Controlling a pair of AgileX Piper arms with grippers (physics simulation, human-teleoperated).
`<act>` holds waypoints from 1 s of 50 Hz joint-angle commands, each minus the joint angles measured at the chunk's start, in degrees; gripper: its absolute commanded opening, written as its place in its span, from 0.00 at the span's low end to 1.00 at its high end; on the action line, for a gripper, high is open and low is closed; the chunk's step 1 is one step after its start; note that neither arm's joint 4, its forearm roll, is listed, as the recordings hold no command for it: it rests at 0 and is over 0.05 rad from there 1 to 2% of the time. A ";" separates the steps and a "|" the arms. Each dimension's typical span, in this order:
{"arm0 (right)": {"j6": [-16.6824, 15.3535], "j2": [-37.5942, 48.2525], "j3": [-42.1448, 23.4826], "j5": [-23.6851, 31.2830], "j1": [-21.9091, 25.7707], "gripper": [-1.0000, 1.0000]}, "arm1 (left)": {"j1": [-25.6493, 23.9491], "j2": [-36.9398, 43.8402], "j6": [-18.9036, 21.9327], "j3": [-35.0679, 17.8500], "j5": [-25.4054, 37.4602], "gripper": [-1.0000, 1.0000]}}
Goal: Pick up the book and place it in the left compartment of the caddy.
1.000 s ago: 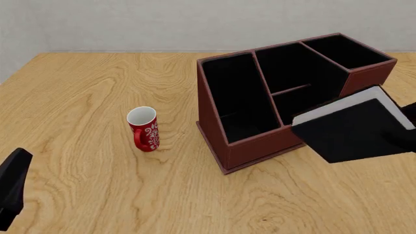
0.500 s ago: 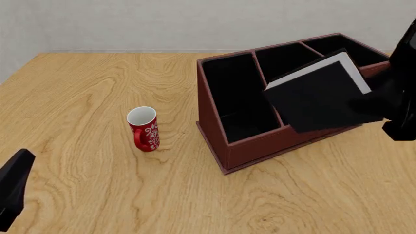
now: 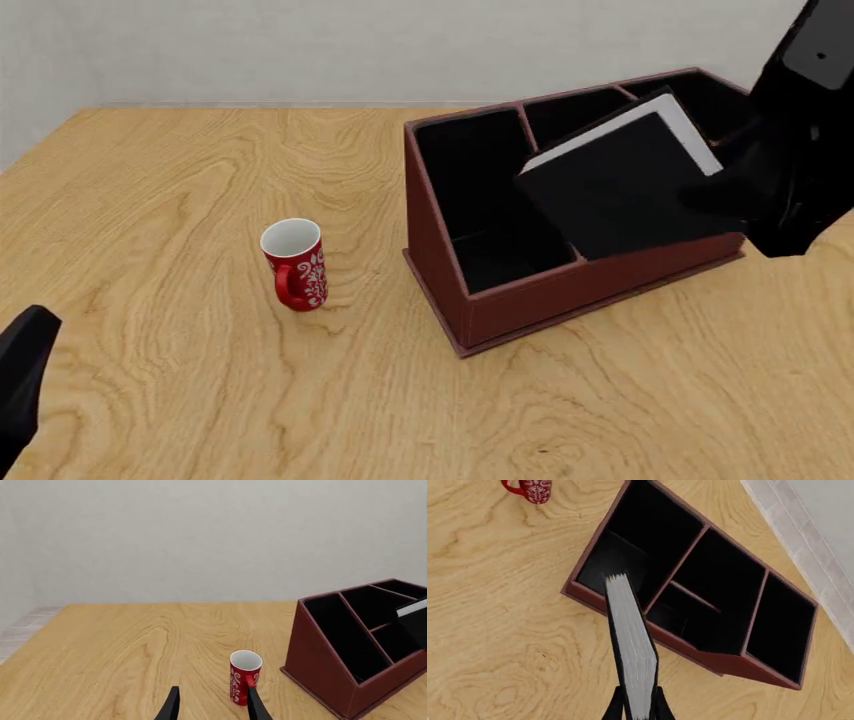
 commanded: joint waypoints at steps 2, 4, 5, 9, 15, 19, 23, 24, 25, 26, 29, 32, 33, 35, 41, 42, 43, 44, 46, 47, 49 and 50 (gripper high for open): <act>0.82 0.94 -1.21 0.21 0.82 0.00 | -0.03 -0.17 0.02 -0.09 0.17 1.00; 0.82 0.94 -1.21 0.21 0.82 0.00 | -0.03 -0.17 0.02 -0.09 0.17 1.00; 0.82 0.94 -1.21 0.21 0.82 0.00 | -0.03 -0.17 0.02 -0.09 0.17 1.00; 0.82 0.94 -1.21 0.21 0.82 0.00 | -0.03 -0.17 0.02 -0.09 0.17 1.00; 0.82 0.94 -1.21 0.21 0.82 0.00 | -0.03 -0.17 0.02 -0.09 0.17 1.00; 0.82 0.94 -1.21 0.21 0.82 0.00 | -0.03 -0.17 0.02 -0.09 0.17 1.00; 0.82 0.94 -1.21 0.21 0.82 0.00 | -0.03 -0.17 0.02 -0.09 0.17 1.00; 0.82 0.94 -1.21 0.21 0.82 0.00 | -0.03 -0.17 0.02 -0.09 0.17 1.00; 0.82 0.94 -1.21 0.21 0.82 0.00 | -0.03 -0.17 0.02 -0.09 0.17 1.00; 0.82 0.94 -1.21 0.21 0.82 0.00 | -0.03 -0.17 0.02 -0.09 0.17 1.00; 0.82 0.94 -1.21 0.21 0.82 0.00 | -0.03 -0.17 0.02 -0.09 0.17 1.00; 0.82 0.94 -1.21 0.21 0.82 0.00 | -0.03 -0.17 0.02 -0.09 0.17 1.00; 0.82 0.94 -1.21 0.21 0.82 0.00 | -0.03 -0.17 0.02 -0.09 0.17 1.00; 0.66 1.14 -1.34 0.21 0.89 0.00 | -0.27 -0.20 -0.11 -0.06 -0.01 1.00; 0.35 1.84 -1.54 0.21 0.82 0.00 | 0.17 -0.21 -0.02 0.40 -0.25 1.00; 0.30 1.99 -1.23 0.21 0.94 0.00 | 0.29 -0.22 -0.22 0.65 -0.33 1.00; 0.34 2.09 -1.08 0.21 1.03 0.00 | 0.36 -0.09 -0.26 0.81 -0.61 1.00; 0.14 2.25 -1.04 0.21 0.88 0.00 | 0.54 -0.11 -0.34 1.02 -0.68 1.00; -0.08 2.50 -0.97 0.21 0.84 0.00 | 0.64 -0.12 -0.45 1.34 -0.82 1.00; -0.03 2.80 -1.17 0.21 0.86 0.00 | 0.75 -0.11 -0.65 1.53 -0.88 1.00; -0.30 3.07 -1.20 0.21 0.70 0.00 | 0.86 -0.10 -0.71 1.80 -1.03 1.00; -0.26 3.35 -1.35 0.21 0.65 0.00 | 0.86 -0.08 -0.86 1.84 -1.00 1.00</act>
